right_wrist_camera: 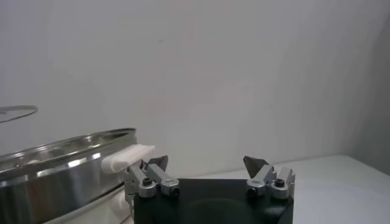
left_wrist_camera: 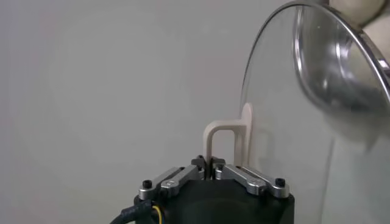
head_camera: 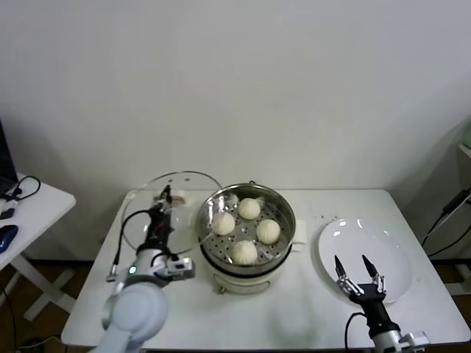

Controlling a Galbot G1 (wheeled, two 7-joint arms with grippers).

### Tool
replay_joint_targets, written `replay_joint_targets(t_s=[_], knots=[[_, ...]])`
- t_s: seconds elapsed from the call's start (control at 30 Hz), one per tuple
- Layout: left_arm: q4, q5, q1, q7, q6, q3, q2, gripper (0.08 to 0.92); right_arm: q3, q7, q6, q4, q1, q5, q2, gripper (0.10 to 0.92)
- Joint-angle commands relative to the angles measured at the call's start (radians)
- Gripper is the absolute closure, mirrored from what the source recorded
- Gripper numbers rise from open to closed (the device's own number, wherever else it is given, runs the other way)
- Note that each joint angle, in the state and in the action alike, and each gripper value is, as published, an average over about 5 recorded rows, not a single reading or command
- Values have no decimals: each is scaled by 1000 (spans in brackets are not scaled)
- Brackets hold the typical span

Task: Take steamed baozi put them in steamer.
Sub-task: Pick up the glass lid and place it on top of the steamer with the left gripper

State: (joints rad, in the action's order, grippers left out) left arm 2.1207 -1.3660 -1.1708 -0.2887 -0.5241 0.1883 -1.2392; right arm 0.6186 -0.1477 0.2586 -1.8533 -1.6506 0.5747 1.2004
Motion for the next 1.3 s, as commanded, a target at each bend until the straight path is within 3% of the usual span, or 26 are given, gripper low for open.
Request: replay_joint_targets(t_s=[0.03, 0.3, 0.6, 0.87, 1.3], knots=[[-72, -209, 95, -60, -65, -215, -154, 862, 0, -1, 3, 9, 1, -4, -1, 203], [-170, -328, 103, -51, -51, -272, -309, 862, 0, -3, 2, 14, 5, -4, -2, 203], [-267, -339, 107, 17, -48, -289, -389, 862, 2, -4, 3, 17, 3, -2, -8, 203], [-331, -288, 108, 122, -44, -283, -392, 862, 5, -6, 6, 15, -4, -2, -7, 203], [-355, -294, 78, 159, -33, -278, -389, 862, 9, -12, 5, 2, -14, -4, 2, 203]])
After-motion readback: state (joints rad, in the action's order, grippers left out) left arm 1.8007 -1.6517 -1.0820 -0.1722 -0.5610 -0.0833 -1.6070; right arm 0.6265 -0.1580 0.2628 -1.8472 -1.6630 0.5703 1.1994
